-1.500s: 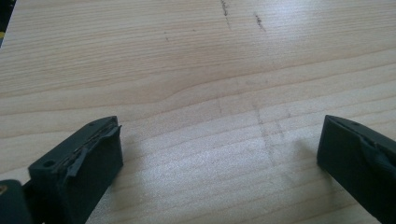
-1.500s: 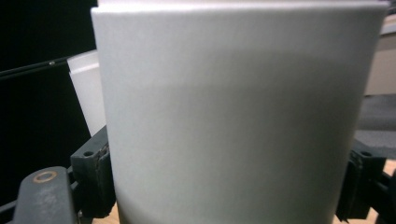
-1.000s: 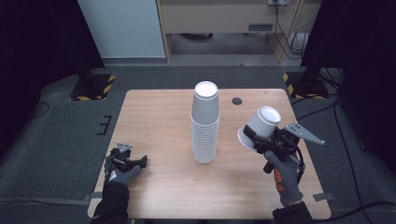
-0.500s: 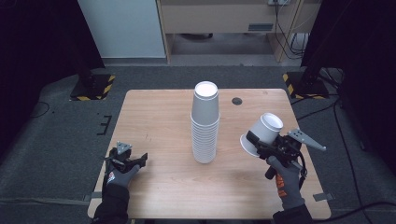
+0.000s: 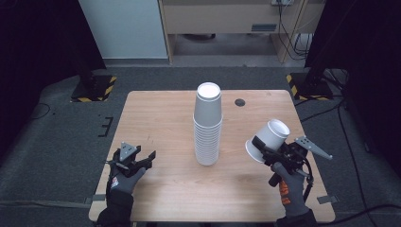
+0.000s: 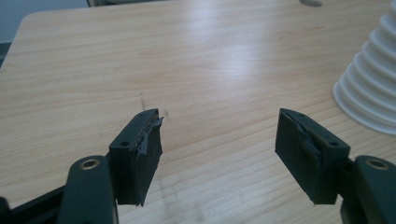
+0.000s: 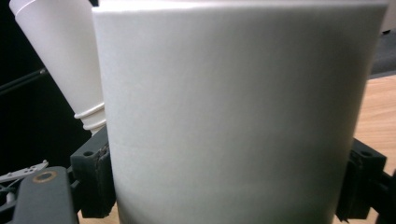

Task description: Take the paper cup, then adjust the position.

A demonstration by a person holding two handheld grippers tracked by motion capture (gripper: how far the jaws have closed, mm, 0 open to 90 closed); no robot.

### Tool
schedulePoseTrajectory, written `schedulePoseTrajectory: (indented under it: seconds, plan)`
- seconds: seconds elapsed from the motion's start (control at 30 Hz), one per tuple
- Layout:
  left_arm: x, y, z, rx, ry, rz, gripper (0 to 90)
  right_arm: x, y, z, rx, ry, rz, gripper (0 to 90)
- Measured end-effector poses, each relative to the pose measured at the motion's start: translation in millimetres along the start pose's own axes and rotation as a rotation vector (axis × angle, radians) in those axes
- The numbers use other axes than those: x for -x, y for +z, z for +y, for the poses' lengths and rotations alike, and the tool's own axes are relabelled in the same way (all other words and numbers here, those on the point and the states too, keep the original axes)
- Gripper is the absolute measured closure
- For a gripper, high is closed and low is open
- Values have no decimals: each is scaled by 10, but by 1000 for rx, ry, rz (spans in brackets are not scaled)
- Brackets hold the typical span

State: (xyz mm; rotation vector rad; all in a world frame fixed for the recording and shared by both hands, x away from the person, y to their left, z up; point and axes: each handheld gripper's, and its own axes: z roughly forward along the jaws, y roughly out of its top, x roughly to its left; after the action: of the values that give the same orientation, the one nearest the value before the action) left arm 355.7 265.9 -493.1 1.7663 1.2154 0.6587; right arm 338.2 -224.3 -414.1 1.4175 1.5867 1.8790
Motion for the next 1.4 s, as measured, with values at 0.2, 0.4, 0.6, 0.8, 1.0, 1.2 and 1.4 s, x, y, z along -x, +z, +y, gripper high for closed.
schedulePoseTrajectory:
  seconds: [0.2, 0.4, 0.6, 0.8, 1.0, 1.2, 1.4]
  plan:
    - [162, 2, 39, 29, 23, -54, 321, 69, -27, -40, 2, 29, -22, 158]
    - [335, 8, 72, 48, 51, -100, 330, 100, -25, -79, 3, 56, -28, 158]
    - [494, -13, 102, 68, 73, -145, 336, 114, -25, -126, 6, 107, -17, 158]
    - [669, -35, 132, 85, 107, -192, 348, 136, -22, -155, 8, 125, -21, 157]
    - [823, -41, 139, 93, 132, -232, 356, 127, -16, -189, -2, 135, -20, 157]
    - [949, -43, 142, 99, 145, -262, 362, 119, -14, -210, -6, 140, -15, 157]
    - [1081, -35, 145, 90, 171, -297, 364, 105, -20, -213, -7, 144, -7, 157]
